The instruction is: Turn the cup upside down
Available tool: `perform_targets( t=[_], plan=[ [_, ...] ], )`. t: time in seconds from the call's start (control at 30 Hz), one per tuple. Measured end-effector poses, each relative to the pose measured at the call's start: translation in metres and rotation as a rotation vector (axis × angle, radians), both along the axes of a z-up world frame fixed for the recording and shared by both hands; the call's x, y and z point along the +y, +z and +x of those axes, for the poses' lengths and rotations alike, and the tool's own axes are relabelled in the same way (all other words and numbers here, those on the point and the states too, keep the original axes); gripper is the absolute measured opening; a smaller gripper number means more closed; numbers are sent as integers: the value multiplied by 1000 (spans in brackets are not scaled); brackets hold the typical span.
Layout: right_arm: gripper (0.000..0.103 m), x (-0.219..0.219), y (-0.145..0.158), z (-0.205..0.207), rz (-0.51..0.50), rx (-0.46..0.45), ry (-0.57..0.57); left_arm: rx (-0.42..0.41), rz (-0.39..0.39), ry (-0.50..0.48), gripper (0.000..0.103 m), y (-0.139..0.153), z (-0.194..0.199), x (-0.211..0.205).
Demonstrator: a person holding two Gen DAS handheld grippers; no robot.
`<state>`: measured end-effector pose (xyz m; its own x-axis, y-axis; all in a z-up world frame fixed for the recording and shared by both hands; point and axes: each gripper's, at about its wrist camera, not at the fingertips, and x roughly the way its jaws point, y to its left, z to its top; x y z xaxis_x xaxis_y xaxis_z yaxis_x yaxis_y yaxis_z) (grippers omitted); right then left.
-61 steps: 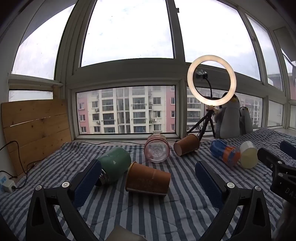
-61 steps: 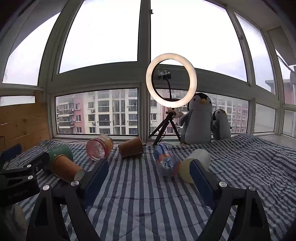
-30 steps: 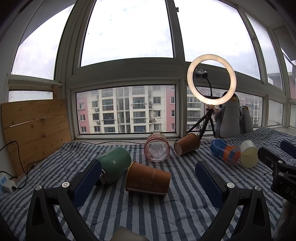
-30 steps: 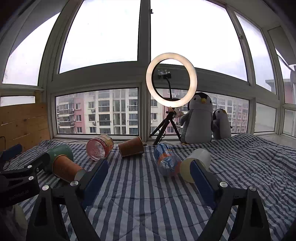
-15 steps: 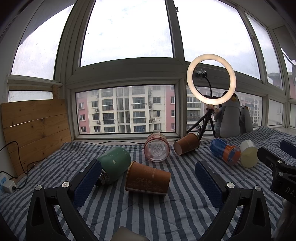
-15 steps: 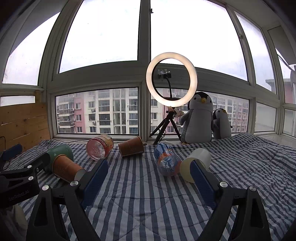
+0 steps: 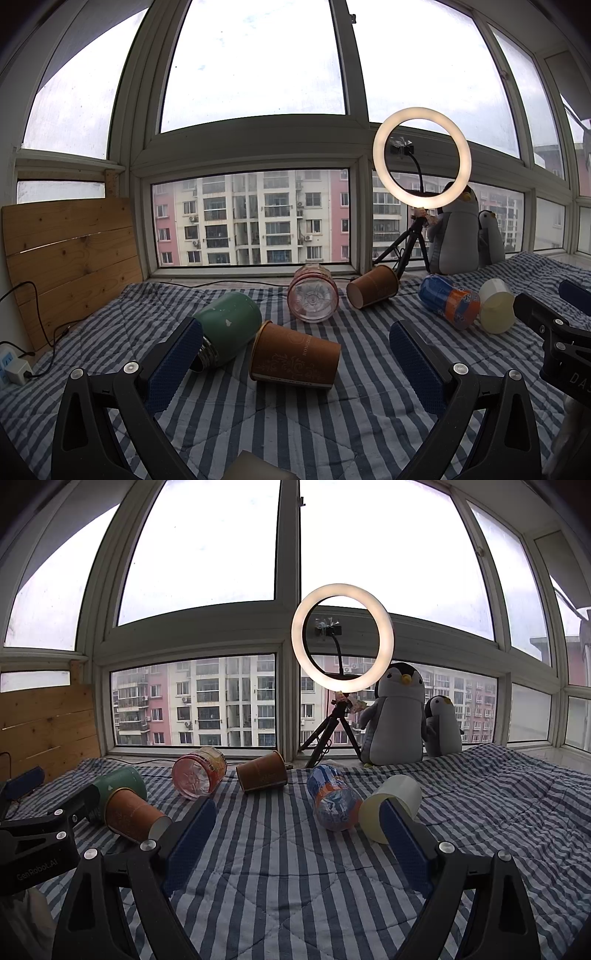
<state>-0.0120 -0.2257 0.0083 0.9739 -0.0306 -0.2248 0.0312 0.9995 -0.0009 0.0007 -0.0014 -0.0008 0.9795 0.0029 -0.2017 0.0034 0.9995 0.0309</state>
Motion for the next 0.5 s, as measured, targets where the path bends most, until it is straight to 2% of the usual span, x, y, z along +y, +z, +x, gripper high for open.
perform_targets(
  t=[0.5],
  plan=[
    [88,-1,-1,0,0,1,0,0,0,0,102,0,0,0]
  ],
)
